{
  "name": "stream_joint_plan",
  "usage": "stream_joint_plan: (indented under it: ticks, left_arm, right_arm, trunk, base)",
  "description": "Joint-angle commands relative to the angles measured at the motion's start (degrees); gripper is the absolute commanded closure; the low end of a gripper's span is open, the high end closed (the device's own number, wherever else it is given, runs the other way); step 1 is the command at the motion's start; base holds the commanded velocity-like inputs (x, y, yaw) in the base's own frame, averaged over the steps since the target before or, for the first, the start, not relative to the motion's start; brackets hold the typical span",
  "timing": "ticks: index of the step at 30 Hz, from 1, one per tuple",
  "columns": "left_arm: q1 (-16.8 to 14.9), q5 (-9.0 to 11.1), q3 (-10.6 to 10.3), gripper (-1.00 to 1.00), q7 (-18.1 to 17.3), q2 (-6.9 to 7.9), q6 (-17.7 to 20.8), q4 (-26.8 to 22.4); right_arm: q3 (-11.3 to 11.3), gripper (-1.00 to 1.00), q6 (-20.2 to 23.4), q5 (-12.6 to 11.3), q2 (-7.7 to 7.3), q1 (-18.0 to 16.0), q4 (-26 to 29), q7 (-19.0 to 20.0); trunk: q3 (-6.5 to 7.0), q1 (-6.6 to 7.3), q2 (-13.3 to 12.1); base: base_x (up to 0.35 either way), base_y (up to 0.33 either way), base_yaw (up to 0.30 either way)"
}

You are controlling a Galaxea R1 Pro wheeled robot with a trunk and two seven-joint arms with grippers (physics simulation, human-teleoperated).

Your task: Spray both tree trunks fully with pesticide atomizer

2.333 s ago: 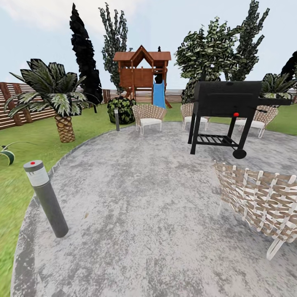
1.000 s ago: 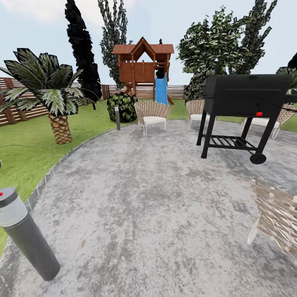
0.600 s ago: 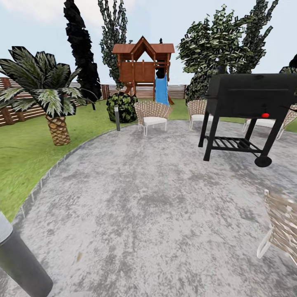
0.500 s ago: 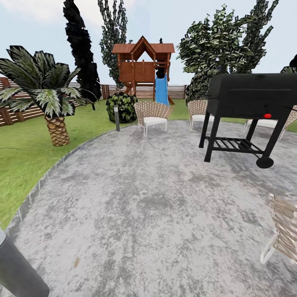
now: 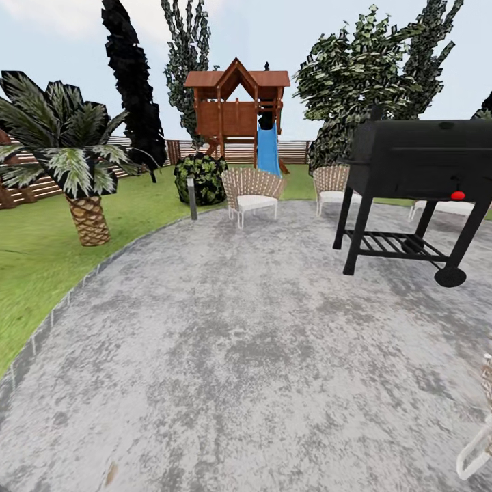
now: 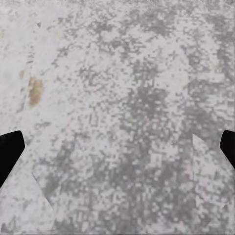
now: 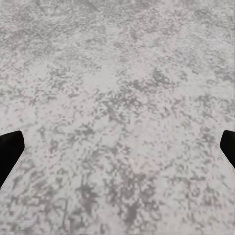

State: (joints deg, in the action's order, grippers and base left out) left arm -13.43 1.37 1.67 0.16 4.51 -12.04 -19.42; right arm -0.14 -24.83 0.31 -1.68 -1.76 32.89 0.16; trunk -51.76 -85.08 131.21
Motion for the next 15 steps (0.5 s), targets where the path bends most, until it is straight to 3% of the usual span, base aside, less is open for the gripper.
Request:
stream_joint_plan:
  ticks: [1, 15]
  left_arm:
    - [0.0, 0.0, 0.0, -1.00, 0.0, 0.01, 0.0, 0.0]
    - [0.0, 0.0, 0.1, -1.00, 0.0, 0.14, 0.0, 0.0]
  right_arm:
    - [0.0, -1.00, 0.0, 0.0, 0.00, 0.0, 0.0, 0.0]
    - [0.0, -1.00, 0.0, 0.0, -0.09, 0.0, 0.1, -0.1]
  trunk:
    - [0.00, 0.00, 0.0]
    - [0.00, 0.00, 0.0]
  base:
    - [0.339, 0.000, 0.000]
    - [0.339, 0.000, 0.000]
